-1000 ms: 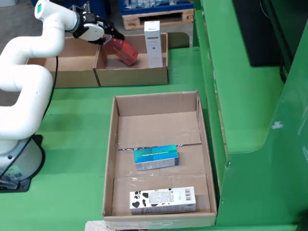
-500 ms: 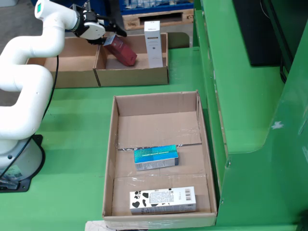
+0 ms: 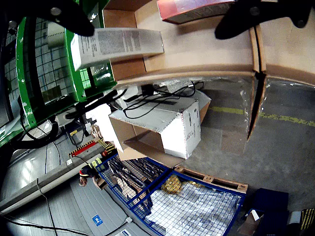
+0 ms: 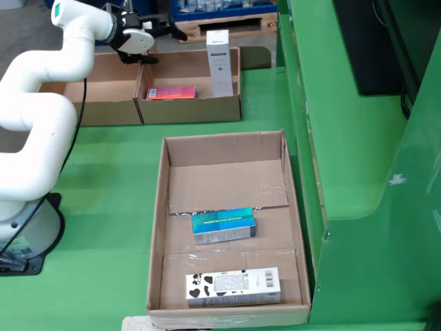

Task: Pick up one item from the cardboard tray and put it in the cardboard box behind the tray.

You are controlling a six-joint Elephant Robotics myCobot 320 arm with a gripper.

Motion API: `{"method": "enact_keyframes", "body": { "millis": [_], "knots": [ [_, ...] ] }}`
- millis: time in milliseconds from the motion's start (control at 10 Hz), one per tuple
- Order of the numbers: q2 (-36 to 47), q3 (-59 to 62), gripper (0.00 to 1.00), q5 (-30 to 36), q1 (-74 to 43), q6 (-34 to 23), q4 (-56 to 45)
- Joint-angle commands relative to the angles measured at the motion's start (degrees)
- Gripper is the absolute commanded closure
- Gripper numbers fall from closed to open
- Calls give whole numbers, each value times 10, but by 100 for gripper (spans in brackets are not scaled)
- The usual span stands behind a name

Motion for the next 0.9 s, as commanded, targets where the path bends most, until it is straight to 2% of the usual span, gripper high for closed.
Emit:
{"method": "enact_keyframes", "body": {
  "millis": [0, 800],
  "knots": [
    [16, 8, 0, 10, 8, 0, -2],
    [16, 8, 0, 10, 8, -4, -2]
  ]
}}
